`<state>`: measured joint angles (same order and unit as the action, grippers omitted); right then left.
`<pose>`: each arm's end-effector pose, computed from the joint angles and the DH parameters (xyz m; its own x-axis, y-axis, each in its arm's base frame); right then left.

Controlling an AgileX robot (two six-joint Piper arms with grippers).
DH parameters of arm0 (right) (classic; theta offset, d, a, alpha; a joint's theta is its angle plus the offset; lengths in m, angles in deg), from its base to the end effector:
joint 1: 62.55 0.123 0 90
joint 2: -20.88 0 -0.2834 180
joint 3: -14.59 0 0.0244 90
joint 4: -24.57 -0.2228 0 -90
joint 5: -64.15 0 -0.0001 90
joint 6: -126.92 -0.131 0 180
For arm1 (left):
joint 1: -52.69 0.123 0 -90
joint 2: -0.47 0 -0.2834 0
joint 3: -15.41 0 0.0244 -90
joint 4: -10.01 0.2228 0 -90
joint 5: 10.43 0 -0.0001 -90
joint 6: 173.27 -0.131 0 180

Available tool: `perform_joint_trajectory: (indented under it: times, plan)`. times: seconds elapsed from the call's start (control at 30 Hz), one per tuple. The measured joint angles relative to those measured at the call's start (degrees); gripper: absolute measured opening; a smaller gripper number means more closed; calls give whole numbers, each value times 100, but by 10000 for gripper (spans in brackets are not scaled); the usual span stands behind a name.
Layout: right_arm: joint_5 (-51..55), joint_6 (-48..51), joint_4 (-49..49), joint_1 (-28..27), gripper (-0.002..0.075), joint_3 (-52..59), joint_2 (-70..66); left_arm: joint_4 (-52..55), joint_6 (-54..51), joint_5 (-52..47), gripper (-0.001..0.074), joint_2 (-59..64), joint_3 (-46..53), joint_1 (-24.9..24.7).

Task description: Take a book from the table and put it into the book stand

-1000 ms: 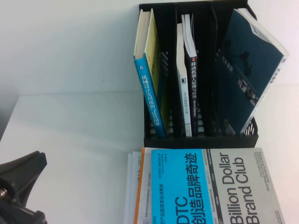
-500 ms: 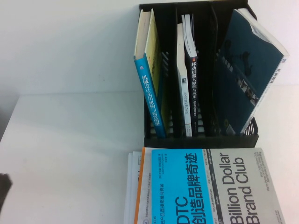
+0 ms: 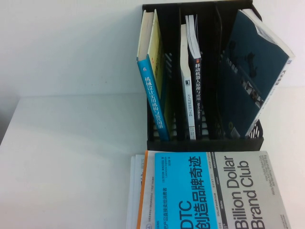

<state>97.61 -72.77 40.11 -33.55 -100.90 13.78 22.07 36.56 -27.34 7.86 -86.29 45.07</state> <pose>0.0515 0.0064 0.2198 -0.2525 -0.0094 -0.9676 -0.3272 0.9419 0.0762 0.0675 -0.0010 0.1727 -0.2227 -0.2860 -0.9320 0.0038 0.9557 -0.2942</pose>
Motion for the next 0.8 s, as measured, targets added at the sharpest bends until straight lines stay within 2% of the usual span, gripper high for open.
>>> perform_joint_trajectory:
  times: [0.27, 0.5, 0.8]
  plan:
    - [-10, 56, -21, 0, -3, 0, 0, -373, -635, -156, -1, -10, -11, 49]
    - [-10, 58, -21, 0, -3, 0, 0, -1284, -2314, -156, -1, -10, -11, 235]
    - [-10, 68, -21, 0, -3, 9, 0, -1402, -2523, -160, -1, -10, -20, 238]
